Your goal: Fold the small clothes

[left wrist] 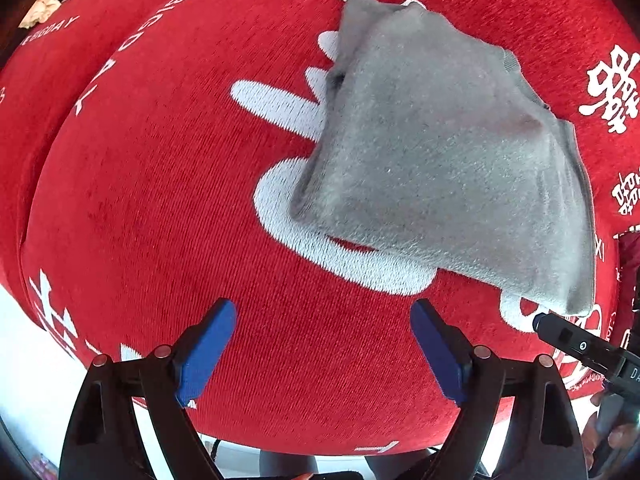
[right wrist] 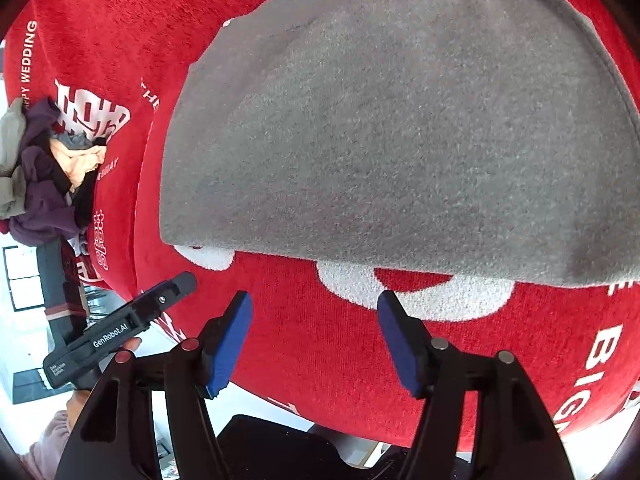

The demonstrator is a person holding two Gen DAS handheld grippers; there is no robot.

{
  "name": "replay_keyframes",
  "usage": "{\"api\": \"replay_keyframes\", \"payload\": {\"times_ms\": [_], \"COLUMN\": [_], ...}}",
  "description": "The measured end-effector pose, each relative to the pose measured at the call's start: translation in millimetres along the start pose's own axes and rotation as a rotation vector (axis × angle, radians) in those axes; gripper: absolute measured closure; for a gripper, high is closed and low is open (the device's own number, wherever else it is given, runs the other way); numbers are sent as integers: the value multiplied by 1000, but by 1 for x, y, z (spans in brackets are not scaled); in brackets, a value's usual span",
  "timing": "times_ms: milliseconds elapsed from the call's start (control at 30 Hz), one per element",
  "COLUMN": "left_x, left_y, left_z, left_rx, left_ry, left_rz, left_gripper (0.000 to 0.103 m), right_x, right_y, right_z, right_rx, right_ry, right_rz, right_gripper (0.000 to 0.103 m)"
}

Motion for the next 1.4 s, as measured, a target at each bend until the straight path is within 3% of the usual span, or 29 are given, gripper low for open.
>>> {"api": "replay_keyframes", "payload": {"times_ms": [400,667,800,1033,1267,1333,1400], "left_x": [-8,-9,-9,-1,10,11,11], "left_y": [-6,-20,-20,-11,1,7,12], "left_z": [1,-4,-5,-24,-25,-23,-21], "left_rx": [-26,-77,-61,-235,-344,-384,-427], "left_ry": [1,6,-17,22,21,18,16], "left_rz": [-17,-68,-49,-129,-172,-193,-207], "left_gripper": [13,13,13,13,13,13,13], "right_x": [5,12,15,22,35,40,43], "right_y": [-11,-19,-20,-17,-18,-20,-19], "right_z": [8,16,23,36,49,50,55], "right_rx": [31,116,178,321,453,464,449], "right_ry": [7,34,44,77,131,142,130], "right_rz": [-2,51,105,236,360,376,392], "right_gripper": [34,34,34,34,35,48,86]}}
Point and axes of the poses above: each gripper's, at about its wrist camera, not at the fingertips, and z roughly the way its jaws point, y to its right, x to its top, the point moved 8 cm from there along z, roughly the way its jaws point, and after that the axes turned 4 degrees about -z, right-handed, at the moved point
